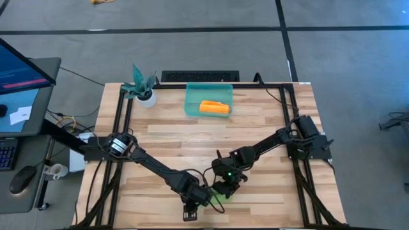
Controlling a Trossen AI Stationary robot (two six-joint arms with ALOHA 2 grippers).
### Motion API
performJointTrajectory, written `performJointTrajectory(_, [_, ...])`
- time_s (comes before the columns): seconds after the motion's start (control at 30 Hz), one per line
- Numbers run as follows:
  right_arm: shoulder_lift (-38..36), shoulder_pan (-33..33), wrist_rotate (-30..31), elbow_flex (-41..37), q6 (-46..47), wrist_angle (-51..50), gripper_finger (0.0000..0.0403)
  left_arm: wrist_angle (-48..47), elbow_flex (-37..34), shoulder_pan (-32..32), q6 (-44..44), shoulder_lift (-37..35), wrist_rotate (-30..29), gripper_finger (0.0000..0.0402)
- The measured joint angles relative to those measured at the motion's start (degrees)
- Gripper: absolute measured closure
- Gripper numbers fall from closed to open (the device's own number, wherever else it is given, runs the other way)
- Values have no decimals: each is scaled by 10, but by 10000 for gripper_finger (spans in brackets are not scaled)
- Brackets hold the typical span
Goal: Roll microfiber towels into tight, uniform cylinder then place into a basket
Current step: Roll the green microfiber cloth
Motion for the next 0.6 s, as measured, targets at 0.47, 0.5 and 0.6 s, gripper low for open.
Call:
performJointTrajectory(0.47, [-1, 4, -10, -2, -7, -3, 360, -174, 0, -25, 33, -36, -50, 271])
performJointTrajectory(0.5, [-1, 6, -9, -1, -8, -3, 360, -192, 1, -30, 28, -43, -68, 271])
performJointTrajectory(0.6, [-1, 8, -8, -1, -9, -2, 360, -201, 0, -43, 21, -48, -116, 272])
